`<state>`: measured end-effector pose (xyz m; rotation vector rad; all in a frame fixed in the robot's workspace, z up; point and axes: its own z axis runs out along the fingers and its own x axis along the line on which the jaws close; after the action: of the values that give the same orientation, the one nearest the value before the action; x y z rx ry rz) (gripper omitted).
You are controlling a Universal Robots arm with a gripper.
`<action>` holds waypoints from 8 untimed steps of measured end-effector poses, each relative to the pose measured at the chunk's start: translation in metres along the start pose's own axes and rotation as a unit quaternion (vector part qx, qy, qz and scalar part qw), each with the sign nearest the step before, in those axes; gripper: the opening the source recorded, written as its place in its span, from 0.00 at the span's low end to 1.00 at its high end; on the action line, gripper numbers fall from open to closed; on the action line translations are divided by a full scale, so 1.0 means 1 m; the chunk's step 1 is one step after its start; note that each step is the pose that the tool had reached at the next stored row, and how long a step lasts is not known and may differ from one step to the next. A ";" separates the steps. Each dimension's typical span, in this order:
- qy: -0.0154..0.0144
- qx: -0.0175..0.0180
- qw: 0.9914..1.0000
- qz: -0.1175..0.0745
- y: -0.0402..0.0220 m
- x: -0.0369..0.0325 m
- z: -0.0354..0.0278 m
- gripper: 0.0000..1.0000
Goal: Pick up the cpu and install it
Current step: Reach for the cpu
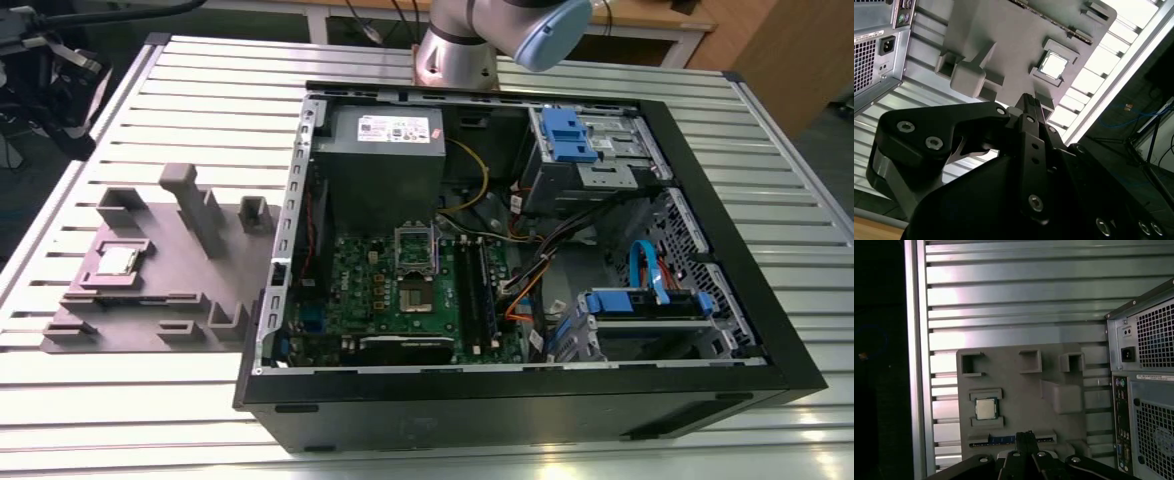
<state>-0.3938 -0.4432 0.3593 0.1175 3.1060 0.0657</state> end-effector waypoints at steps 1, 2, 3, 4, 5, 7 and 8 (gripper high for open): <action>0.000 0.000 1.000 0.000 -0.0001 0.0001 0.0018 0.10; 0.000 0.000 1.000 0.000 -0.0002 0.0002 0.0035 0.10; 0.000 0.000 1.000 0.000 -0.0002 0.0004 0.0053 0.10; 0.000 0.000 1.000 0.000 -0.0003 0.0005 0.0070 0.10; 0.000 0.000 1.000 0.000 -0.0004 0.0006 0.0085 0.10; 0.000 0.000 1.000 0.000 -0.0004 0.0007 0.0097 0.10; 0.000 0.000 1.000 0.000 -0.0005 0.0008 0.0097 0.10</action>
<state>-0.3943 -0.4432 0.3495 0.1175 3.1064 0.0652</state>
